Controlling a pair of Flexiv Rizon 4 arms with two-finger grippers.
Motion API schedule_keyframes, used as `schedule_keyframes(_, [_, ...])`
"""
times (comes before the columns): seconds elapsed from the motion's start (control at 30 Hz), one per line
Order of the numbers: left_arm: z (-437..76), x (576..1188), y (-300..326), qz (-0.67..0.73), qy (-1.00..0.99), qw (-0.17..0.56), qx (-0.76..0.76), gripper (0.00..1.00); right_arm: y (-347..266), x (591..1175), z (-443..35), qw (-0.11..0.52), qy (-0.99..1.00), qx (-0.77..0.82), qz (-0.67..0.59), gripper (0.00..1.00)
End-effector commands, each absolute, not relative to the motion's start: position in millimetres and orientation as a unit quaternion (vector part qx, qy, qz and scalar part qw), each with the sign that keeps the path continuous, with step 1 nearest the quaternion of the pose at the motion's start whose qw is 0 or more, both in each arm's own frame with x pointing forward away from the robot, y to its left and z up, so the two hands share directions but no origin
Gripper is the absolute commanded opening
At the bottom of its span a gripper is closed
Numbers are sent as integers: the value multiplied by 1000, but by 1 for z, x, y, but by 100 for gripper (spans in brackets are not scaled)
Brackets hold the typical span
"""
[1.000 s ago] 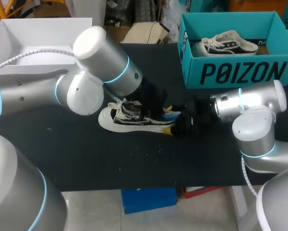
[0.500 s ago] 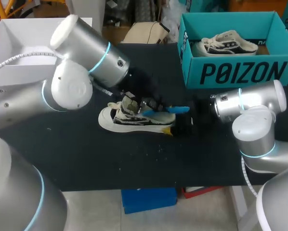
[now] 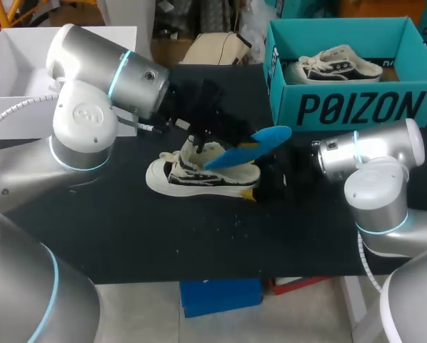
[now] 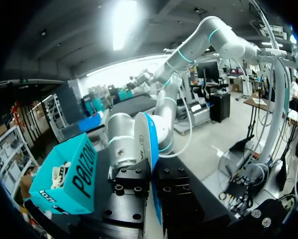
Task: Take the shoe out of the shoebox, open the shoe tongue, remove and reinsert the insole, then place the shoe into the shoebox
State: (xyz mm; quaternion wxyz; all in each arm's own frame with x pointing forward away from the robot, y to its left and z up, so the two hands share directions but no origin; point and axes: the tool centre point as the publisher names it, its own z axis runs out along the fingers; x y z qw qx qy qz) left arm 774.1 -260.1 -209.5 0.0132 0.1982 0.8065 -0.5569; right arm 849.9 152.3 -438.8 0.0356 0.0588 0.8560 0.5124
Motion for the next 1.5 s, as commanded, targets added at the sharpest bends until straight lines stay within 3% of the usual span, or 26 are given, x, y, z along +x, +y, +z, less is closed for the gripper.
schedule_keyframes(0.03, [-208,776,-261,-554,808,12,200,0,153,851,-440,35,856,60,512,0])
schedule_keyframes(0.37, [-203,772,-256,-570,800,6,187,0,153,851,-440,35,856,60,512,0])
schedule_keyframes(0.5, [-174,759,-249,-681,720,-74,109,0,153,851,-440,35,856,60,512,0])
schedule_keyframes(0.9, [-85,725,-246,-771,606,-191,36,0,153,851,-440,35,856,60,512,0])
schedule_keyframes(1.27, [-31,705,-241,-814,538,-219,17,0,153,851,-440,35,856,60,512,0])
schedule_keyframes(1.5, [3,691,-237,-811,551,-195,35,0,153,851,-440,35,856,60,512,0])
